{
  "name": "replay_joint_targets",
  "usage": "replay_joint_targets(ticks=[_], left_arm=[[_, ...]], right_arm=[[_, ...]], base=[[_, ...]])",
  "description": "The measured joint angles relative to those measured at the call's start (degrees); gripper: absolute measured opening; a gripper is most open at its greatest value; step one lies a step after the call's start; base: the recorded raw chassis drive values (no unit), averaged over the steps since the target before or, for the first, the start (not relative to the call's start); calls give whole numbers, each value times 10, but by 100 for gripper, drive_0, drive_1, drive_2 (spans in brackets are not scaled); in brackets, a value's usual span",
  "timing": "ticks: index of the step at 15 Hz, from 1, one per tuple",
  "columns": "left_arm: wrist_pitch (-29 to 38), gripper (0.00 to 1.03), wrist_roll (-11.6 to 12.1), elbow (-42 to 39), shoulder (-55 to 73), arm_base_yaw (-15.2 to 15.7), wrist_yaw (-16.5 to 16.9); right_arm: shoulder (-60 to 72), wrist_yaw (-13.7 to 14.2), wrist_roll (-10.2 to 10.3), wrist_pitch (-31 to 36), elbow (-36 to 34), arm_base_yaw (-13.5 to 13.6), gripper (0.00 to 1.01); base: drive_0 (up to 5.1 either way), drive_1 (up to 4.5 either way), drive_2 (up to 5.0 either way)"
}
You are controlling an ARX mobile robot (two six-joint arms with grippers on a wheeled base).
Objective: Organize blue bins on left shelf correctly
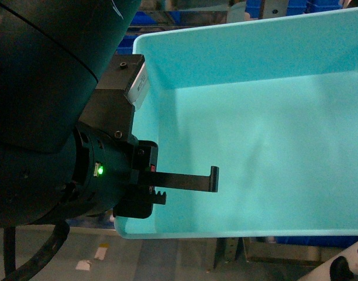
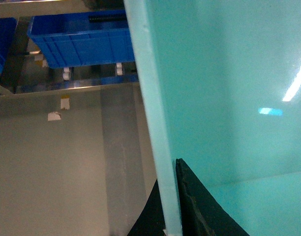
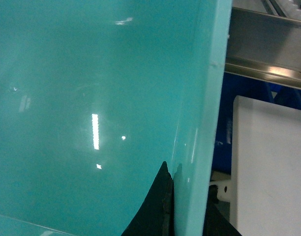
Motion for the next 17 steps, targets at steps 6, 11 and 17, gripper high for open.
replay_joint_targets(ticks=[6, 11, 17], left_arm=[[0, 2, 0, 0, 0, 0, 0], [0, 2, 0, 0, 0, 0, 0], [1, 2, 0, 0, 0, 1, 0]], right_arm=[[0, 0, 0, -1, 0, 0, 2], [0, 0, 0, 0, 0, 0, 2], [1, 0, 1, 1, 0, 0, 2]], base=[[-461, 394, 65], [-457, 400, 40], [-25, 391, -442]])
